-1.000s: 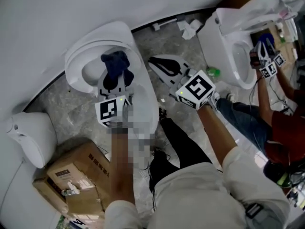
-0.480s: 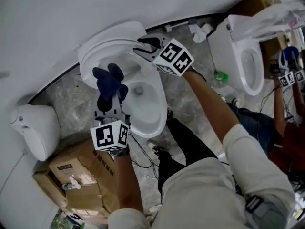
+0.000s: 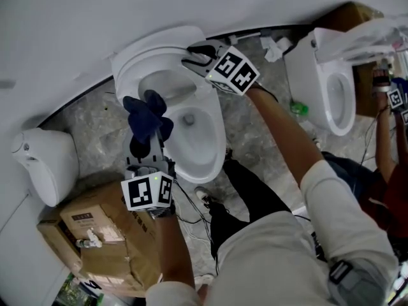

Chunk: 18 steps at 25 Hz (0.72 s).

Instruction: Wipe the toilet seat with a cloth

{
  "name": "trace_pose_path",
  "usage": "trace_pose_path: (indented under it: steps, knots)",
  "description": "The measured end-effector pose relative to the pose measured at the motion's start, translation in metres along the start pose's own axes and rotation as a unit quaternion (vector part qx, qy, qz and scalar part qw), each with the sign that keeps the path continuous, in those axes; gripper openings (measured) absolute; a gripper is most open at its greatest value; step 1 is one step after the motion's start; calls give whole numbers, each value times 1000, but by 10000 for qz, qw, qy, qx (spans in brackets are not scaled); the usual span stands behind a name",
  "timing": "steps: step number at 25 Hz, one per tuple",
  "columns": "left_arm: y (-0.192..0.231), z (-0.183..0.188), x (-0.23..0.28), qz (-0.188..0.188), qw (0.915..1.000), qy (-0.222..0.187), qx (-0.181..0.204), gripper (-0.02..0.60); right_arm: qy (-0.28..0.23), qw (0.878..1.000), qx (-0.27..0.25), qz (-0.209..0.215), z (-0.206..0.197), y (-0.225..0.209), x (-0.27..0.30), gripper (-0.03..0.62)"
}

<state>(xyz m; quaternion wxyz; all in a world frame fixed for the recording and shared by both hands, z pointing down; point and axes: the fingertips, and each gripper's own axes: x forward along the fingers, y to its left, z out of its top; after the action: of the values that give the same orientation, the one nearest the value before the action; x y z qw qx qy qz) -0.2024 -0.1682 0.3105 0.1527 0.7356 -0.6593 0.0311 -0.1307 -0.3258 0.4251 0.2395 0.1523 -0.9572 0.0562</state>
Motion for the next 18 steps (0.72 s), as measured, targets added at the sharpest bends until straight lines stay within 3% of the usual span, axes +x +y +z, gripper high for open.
trace_pose_path:
  steps: [8,18]
  knots:
    - [12,-3,-36,166,9997,-7,-159,38,480,9968,-632,49,2,21,-4,161]
    - [8,1,-85,104,9996,-129,-216,38,604,9972,-378,207,-11,68,-43,143]
